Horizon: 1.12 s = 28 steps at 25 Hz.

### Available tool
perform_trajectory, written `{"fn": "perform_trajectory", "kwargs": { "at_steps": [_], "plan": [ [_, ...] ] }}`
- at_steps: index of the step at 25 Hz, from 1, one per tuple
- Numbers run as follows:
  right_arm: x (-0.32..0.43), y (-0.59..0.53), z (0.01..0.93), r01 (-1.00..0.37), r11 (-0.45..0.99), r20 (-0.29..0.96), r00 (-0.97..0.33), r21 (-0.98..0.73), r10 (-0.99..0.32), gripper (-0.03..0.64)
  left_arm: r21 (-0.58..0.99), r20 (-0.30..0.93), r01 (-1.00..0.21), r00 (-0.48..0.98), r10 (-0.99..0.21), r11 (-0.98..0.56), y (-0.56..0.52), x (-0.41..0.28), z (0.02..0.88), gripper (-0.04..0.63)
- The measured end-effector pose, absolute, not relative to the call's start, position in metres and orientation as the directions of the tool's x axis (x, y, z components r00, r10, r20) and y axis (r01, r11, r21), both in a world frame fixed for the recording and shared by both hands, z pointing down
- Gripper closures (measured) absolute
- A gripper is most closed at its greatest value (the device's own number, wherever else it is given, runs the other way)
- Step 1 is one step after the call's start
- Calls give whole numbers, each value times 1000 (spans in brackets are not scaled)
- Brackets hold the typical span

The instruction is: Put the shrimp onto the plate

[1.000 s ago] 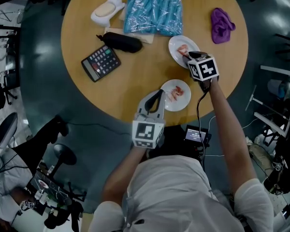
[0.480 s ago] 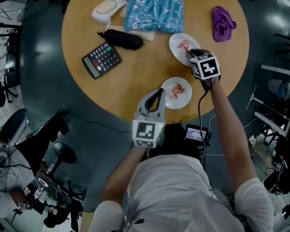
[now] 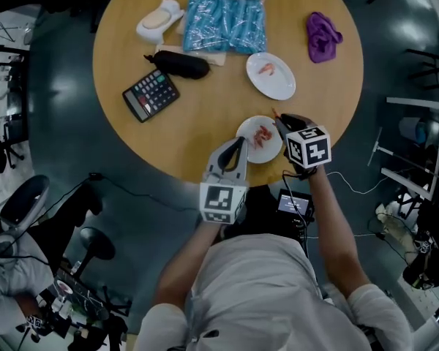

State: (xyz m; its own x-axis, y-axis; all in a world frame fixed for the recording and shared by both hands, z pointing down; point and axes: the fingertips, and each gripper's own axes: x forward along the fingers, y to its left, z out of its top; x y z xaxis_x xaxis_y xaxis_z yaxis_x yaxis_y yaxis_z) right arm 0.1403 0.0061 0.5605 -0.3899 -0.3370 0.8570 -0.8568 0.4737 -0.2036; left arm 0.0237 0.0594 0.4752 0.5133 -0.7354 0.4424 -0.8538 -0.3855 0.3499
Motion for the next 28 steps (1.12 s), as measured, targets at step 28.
{"fn": "perform_trajectory", "kwargs": {
  "at_steps": [28],
  "plan": [
    [124, 105, 607, -815, 563, 951, -267, -134, -159, 532, 358, 438, -852, 514, -737, -381, 89, 15, 468, 588]
  ]
}}
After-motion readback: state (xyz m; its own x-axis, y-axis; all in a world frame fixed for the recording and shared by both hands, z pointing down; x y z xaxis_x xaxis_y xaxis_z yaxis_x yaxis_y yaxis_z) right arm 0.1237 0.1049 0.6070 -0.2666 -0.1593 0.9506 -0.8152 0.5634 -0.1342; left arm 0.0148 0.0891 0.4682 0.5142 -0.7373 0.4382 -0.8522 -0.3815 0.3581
